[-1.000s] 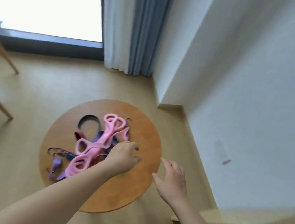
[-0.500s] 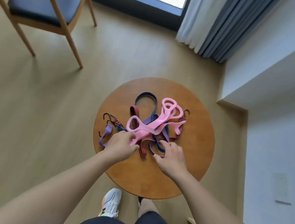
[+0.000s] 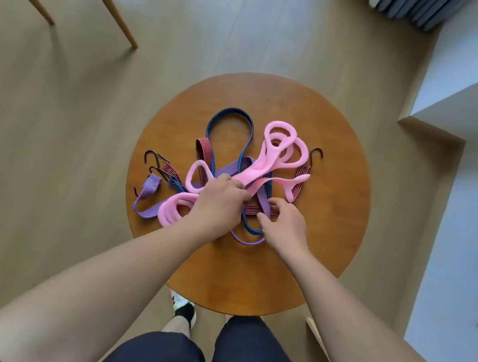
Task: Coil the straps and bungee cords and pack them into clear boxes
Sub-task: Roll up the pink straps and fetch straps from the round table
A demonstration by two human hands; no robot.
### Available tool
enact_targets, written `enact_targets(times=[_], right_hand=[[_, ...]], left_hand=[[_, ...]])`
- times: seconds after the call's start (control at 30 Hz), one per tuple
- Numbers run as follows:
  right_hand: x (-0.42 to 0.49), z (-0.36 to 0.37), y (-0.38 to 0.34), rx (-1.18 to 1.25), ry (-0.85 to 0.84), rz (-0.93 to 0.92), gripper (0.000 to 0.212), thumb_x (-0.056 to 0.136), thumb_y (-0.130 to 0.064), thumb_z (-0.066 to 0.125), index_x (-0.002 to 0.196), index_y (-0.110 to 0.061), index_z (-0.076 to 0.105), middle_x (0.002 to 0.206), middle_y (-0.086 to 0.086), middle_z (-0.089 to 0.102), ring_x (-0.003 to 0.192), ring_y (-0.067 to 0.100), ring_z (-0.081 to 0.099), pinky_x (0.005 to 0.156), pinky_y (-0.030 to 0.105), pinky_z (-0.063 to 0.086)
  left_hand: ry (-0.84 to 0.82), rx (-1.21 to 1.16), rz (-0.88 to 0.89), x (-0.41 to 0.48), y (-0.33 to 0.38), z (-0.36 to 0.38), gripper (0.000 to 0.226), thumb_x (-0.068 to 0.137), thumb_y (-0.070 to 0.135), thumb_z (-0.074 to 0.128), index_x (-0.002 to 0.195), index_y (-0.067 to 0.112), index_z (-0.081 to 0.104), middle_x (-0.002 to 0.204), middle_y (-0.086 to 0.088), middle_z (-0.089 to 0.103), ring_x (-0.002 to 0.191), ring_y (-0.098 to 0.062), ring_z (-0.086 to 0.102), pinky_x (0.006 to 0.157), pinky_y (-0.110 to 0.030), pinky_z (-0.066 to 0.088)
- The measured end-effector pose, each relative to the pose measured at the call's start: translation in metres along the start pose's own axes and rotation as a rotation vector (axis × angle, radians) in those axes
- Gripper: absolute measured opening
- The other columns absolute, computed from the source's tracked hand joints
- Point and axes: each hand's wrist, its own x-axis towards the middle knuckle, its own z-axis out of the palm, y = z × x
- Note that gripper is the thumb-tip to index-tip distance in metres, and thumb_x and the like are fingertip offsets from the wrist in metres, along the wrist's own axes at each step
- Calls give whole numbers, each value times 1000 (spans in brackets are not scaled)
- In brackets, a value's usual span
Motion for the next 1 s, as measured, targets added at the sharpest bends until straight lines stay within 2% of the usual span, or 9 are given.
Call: enact_targets(times=[0.17, 0.27, 0.43, 0.57, 0.67, 0.73, 0.8, 0.87, 1.0], right_hand=[[-6, -1, 25, 100, 22, -1, 38, 89, -30, 66, 125, -20, 63, 118, 1, 66, 111, 18, 60, 97, 35, 47], [-6, -4, 33, 131, 25, 7, 37, 89, -30, 66, 125, -20, 64, 117, -1, 66, 109, 16, 59, 96, 33, 48], [2, -4, 21, 159, -40, 33, 32, 88, -30, 67, 118, -21, 65, 110, -1, 67, 101, 19, 61, 89, 33, 49], [15, -4, 1, 186, -101, 32, 31, 90, -28, 66, 119, -16, 66, 107, -2, 68, 103, 18, 62, 91, 30, 47], [26, -3, -4, 157, -112, 21, 26, 90, -25, 64, 114, -17, 66, 97, -6, 64, 101, 18, 62, 87, 30, 46], [28, -2, -1, 136, -108, 4, 24, 89, -25, 64, 112, -20, 67, 96, -7, 65, 98, 18, 62, 86, 31, 48], [27, -1, 5, 129, -102, -9, 20, 88, -25, 65, 108, -22, 68, 95, -8, 67, 96, 17, 63, 86, 32, 50], [25, -1, 8, 137, -90, -9, 12, 88, -22, 65, 99, -23, 69, 91, -9, 68, 95, 18, 65, 86, 34, 51], [26, 8, -1, 99, -97, -33, 17, 89, -21, 63, 105, -20, 69, 96, -2, 70, 95, 23, 65, 87, 37, 51]], left_hand=[[-280, 345, -117, 21, 17, 7, 31, 84, 9, 59, 114, 18, 59, 116, -5, 57, 107, -32, 55, 86, -41, 38], [-313, 282, -216, 25, 18, 6, 28, 87, 4, 52, 113, 13, 58, 113, -9, 62, 106, -33, 58, 84, -40, 39], [-263, -112, -440, 18, 10, -7, 28, 93, 8, 57, 120, 3, 60, 114, -18, 62, 105, -40, 61, 77, -40, 39], [-304, -65, -361, 9, 5, -13, 24, 95, 22, 62, 116, 11, 68, 113, -11, 62, 106, -34, 60, 80, -41, 46], [-311, 95, -327, 9, 12, -6, 25, 96, 37, 64, 109, 16, 67, 104, -7, 68, 104, -32, 59, 76, -37, 36], [-352, 134, -358, 10, 15, -1, 20, 93, 30, 63, 107, 18, 70, 100, -7, 71, 103, -33, 61, 77, -36, 35], [-387, -12, -422, 9, 13, -1, 24, 86, 24, 57, 100, 17, 76, 94, -8, 73, 98, -32, 65, 74, -36, 45], [-399, -340, -550, 8, 9, -11, 26, 79, 25, 55, 87, 16, 78, 87, -10, 73, 92, -30, 65, 71, -38, 52], [-90, -750, -803, 6, -11, -59, 13, 63, 21, 55, 57, 23, 68, 59, 5, 60, 68, -21, 52, 56, -29, 38]])
